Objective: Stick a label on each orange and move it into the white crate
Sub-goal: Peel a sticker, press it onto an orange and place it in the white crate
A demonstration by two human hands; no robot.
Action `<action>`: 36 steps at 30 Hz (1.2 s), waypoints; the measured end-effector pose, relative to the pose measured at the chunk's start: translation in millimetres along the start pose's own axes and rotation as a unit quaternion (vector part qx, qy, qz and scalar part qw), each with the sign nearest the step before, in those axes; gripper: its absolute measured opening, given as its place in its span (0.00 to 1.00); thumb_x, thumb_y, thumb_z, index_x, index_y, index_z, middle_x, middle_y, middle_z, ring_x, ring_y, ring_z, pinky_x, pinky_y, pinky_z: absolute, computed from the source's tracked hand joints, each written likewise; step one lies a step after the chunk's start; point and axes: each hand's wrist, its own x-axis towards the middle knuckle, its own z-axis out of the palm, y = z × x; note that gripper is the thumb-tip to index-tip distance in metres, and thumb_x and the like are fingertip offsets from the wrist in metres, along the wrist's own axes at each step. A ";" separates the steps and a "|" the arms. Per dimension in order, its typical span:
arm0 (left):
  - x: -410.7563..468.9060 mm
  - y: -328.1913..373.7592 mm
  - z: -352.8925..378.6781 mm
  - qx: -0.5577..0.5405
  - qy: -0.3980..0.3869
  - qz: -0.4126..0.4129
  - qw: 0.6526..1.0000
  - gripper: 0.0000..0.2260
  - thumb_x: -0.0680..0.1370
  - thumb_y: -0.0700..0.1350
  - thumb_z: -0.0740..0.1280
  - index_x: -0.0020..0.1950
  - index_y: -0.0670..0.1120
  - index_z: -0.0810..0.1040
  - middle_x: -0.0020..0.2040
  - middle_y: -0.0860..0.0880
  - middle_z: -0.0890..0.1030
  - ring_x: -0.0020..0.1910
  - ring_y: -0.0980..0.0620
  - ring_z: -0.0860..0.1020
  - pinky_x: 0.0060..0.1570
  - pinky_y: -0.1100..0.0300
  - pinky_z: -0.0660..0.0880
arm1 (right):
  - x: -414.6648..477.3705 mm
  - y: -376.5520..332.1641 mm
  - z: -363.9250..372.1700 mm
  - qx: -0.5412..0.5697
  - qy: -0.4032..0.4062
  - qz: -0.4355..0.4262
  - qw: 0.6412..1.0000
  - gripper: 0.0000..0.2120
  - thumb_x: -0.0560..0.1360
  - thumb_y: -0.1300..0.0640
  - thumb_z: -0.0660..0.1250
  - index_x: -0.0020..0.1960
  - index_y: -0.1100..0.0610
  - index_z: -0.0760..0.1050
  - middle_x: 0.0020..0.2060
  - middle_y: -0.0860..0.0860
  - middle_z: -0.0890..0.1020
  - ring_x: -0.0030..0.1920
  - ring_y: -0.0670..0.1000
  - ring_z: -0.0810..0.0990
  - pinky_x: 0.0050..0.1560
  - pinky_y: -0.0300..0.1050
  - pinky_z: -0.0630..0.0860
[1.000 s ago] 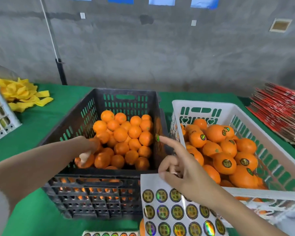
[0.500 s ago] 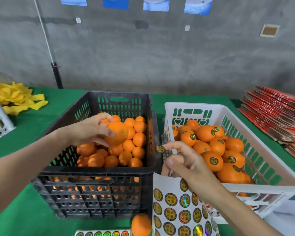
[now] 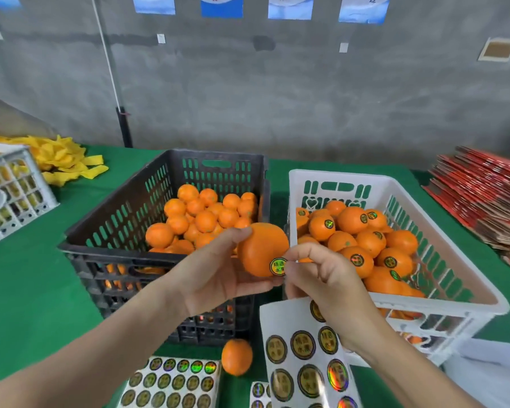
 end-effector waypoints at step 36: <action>4.2 -26.9 34.0 -0.003 0.063 0.017 0.998 0.30 0.69 0.64 0.63 0.59 0.41 0.78 0.53 0.39 0.84 0.45 0.44 0.83 0.43 0.53 0.82 | -4.9 -5.7 0.6 -0.063 0.033 -0.030 0.997 0.05 0.76 0.63 0.65 0.42 0.57 0.75 0.21 0.46 0.72 0.25 0.46 0.67 0.31 0.41 0.66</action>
